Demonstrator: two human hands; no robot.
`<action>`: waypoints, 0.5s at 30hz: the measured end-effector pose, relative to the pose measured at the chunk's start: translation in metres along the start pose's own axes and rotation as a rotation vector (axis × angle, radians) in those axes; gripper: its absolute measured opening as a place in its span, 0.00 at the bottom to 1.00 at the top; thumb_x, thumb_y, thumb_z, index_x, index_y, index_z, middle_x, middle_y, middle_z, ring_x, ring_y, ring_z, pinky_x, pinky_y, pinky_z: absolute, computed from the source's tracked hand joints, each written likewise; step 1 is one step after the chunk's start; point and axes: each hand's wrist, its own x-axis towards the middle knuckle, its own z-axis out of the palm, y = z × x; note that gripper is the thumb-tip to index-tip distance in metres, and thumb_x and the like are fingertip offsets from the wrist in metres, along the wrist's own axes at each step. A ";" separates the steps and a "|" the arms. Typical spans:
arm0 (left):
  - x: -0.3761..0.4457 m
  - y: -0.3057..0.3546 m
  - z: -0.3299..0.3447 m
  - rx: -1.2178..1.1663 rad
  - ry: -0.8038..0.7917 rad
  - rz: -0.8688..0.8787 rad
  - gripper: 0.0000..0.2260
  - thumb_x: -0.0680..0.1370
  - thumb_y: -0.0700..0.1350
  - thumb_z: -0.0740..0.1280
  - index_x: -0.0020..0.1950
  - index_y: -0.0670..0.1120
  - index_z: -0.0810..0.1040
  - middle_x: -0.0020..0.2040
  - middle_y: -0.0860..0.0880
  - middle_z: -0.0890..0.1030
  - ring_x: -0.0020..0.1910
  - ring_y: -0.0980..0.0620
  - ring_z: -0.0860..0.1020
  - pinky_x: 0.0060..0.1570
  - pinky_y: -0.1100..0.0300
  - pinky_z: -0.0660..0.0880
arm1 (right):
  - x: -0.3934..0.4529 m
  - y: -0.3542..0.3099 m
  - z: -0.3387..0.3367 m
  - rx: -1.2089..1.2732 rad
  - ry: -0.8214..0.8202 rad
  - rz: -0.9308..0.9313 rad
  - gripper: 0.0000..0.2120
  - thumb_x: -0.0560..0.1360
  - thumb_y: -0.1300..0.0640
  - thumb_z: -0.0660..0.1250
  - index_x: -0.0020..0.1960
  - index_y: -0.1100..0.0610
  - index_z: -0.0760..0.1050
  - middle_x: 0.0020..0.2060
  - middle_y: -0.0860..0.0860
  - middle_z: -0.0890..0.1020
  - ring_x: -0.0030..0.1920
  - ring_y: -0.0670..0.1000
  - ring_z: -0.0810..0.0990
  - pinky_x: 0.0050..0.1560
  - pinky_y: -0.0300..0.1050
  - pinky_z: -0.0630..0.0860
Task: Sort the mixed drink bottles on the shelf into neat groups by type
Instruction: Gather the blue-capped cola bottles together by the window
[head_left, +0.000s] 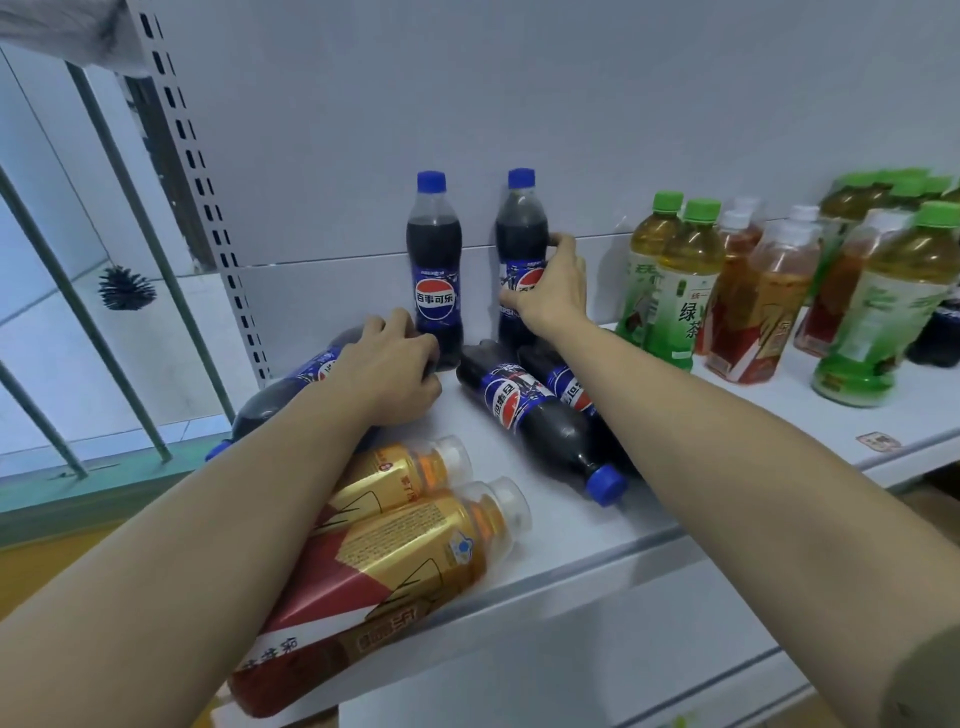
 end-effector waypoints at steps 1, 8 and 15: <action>-0.001 0.000 -0.001 -0.002 0.001 0.002 0.18 0.81 0.55 0.63 0.70 0.51 0.72 0.69 0.45 0.67 0.68 0.42 0.66 0.63 0.46 0.71 | -0.001 0.000 -0.003 -0.009 -0.010 0.008 0.42 0.67 0.60 0.81 0.73 0.53 0.62 0.65 0.56 0.72 0.62 0.57 0.77 0.64 0.54 0.77; -0.003 0.004 -0.003 0.030 0.025 0.001 0.19 0.81 0.54 0.63 0.70 0.51 0.72 0.67 0.44 0.68 0.66 0.42 0.68 0.64 0.41 0.71 | -0.008 -0.019 -0.045 -0.076 -0.169 0.012 0.44 0.67 0.53 0.82 0.74 0.56 0.60 0.65 0.56 0.75 0.61 0.57 0.78 0.55 0.48 0.74; -0.003 0.024 -0.010 -0.080 0.165 0.156 0.15 0.81 0.53 0.62 0.66 0.51 0.75 0.62 0.47 0.75 0.61 0.46 0.73 0.59 0.43 0.74 | -0.080 0.008 -0.142 -0.089 -0.165 -0.161 0.14 0.72 0.48 0.75 0.56 0.48 0.79 0.50 0.48 0.81 0.49 0.47 0.80 0.56 0.52 0.80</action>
